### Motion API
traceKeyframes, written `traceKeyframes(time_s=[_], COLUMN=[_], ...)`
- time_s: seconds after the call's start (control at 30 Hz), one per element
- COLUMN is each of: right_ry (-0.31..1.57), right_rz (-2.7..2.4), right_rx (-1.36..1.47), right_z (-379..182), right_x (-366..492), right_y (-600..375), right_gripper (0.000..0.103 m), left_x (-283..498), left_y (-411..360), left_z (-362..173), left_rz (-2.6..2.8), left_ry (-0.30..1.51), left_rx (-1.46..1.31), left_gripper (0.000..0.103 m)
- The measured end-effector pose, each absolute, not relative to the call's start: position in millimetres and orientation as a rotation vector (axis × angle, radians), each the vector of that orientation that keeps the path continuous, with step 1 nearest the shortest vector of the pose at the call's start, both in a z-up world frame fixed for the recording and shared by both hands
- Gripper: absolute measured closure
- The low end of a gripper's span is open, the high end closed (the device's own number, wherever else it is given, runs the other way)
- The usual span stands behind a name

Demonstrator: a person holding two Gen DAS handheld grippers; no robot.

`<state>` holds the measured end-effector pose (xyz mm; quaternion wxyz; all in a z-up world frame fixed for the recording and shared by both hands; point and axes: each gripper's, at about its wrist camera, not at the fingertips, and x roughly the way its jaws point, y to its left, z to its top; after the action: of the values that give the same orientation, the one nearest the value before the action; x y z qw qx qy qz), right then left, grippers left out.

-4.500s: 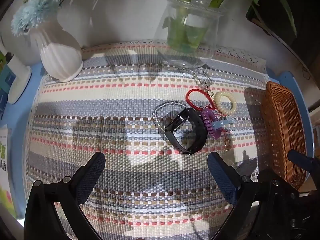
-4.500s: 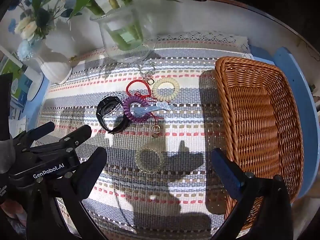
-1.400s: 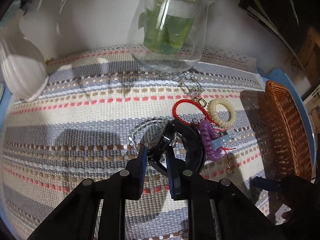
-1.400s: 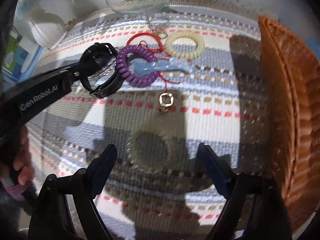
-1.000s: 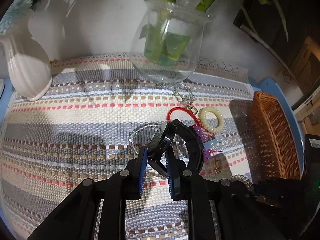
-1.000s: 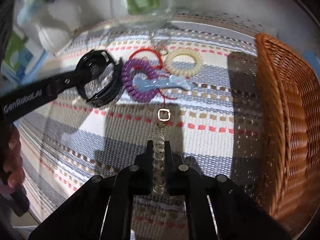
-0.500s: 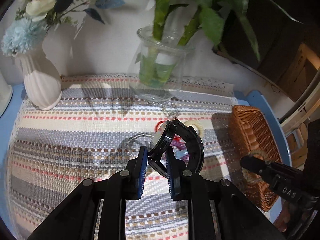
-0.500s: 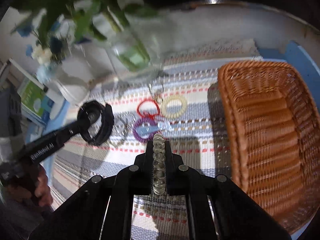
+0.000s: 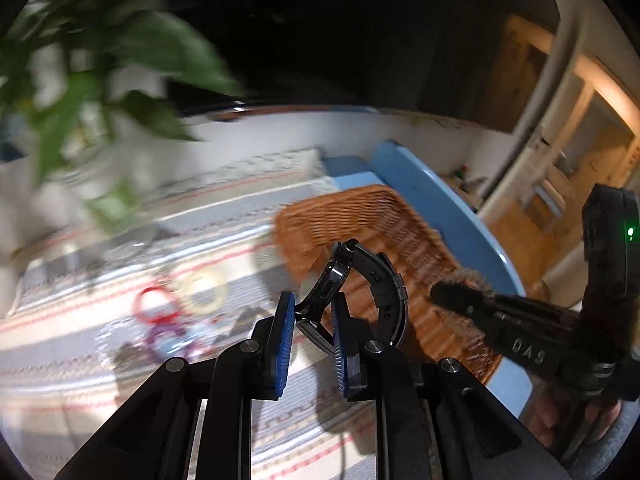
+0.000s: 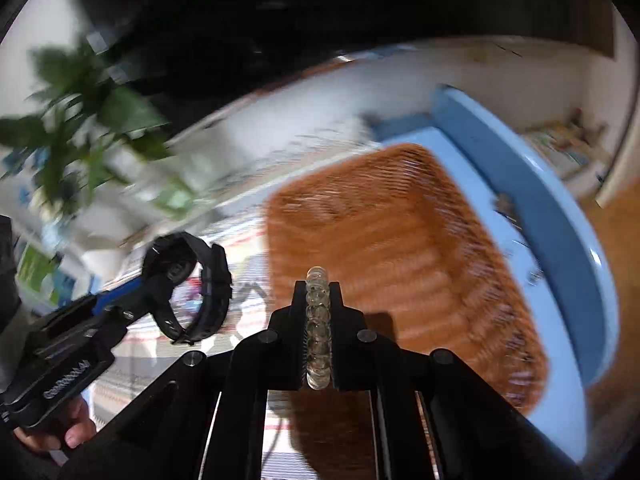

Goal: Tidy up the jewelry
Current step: 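Carry the watch and bangle into the wicker basket and open both grippers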

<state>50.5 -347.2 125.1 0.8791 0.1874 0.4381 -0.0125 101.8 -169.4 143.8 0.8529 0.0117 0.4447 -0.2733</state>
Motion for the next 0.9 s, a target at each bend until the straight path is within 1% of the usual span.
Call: traceKeyframes(time_s=[0.23, 0.47, 0.73, 0.83, 0.9], right_ry=[0.989, 1.083, 1.118, 1.111, 1.104], right_rz=[-0.071, -0.02, -0.048, -0.049, -0.05], right_rx=[0.459, 0.552, 0.584, 0.579, 0.579], right_z=[89.1, 53.4, 32.4, 33.0, 35.2], right_x=[42.6, 45.6, 48.6, 48.3, 47.5], right_y=[-384.3, -390.3, -389.5, -390.0, -390.5], right_gripper=[0.095, 0.094, 0.091, 0.082, 0.063], left_x=[137.4, 146.1, 150.0, 150.4, 151.8], left_y=[-230.8, -259.1, -266.5, -262.5, -263.2], left_z=[93.1, 65.8, 54.2, 54.2, 53.3], left_rz=[-0.548, -0.514, -0.52, -0.527, -0.534], left_ry=[1.111, 1.15, 1.153, 1.155, 1.157], left_rx=[0.015, 0.078, 0.089, 0.077, 0.077], left_gripper=[0.085, 0.084, 0.084, 0.083, 0.08])
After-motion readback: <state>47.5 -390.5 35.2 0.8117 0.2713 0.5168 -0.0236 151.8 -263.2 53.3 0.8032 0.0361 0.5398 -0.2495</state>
